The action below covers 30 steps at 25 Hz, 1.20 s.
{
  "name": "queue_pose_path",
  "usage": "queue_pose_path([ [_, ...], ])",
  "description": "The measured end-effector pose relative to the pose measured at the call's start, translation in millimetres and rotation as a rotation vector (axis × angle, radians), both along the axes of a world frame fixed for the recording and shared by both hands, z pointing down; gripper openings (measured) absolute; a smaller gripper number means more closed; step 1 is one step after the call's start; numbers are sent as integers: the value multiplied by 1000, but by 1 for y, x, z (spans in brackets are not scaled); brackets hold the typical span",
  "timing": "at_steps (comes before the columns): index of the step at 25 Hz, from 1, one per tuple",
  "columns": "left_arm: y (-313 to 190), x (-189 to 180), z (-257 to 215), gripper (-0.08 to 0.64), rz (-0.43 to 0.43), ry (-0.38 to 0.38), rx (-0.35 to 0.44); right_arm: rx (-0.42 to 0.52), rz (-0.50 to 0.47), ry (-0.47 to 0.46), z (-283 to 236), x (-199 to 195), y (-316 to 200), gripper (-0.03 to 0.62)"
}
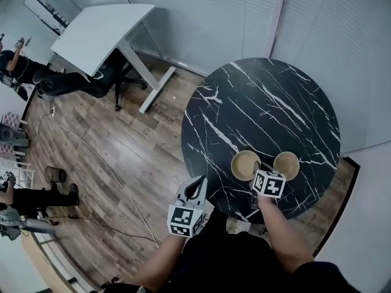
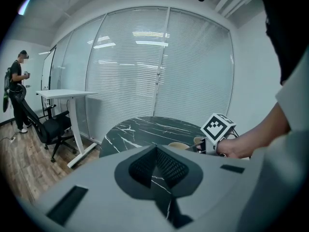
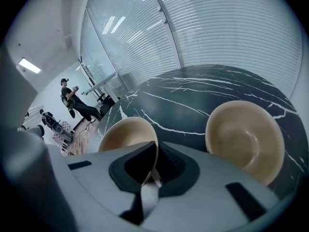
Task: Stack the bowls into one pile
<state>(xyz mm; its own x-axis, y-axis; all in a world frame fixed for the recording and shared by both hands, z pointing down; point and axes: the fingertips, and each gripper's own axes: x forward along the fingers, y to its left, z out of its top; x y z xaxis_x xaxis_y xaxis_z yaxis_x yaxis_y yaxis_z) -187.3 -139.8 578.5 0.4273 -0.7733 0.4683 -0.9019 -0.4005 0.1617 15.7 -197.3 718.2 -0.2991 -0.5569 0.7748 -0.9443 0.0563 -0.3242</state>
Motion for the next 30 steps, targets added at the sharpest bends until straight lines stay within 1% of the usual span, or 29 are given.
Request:
queue_pose_path([
  [4,4,8,1,11,-1,7,-8,30,-18,1,-16,6,2,23],
  [8,4,16,0,11,10,13,-1,92,-43,-2,-44,7,-3,24],
  [12,2,29,0,11,32,20,2,155,-84,38,-67,13,-5,23],
  [14,-1,38,-2,11,51,26,13,170,-82,51,-74,21,-6,24],
  [18,-8,52,-10,11,63,60,24,176,-50,48,-82,40,-6,23],
  [21,-11,66,-14,11,84,80,29,175,-4,62,-84,68,-6,23],
  [26,-10,84,-14,11,134,86,31,167,67,95,-84,109,-1,23],
  [30,-13,93,-14,11,167,82,32,151,121,119,-79,135,6,25],
])
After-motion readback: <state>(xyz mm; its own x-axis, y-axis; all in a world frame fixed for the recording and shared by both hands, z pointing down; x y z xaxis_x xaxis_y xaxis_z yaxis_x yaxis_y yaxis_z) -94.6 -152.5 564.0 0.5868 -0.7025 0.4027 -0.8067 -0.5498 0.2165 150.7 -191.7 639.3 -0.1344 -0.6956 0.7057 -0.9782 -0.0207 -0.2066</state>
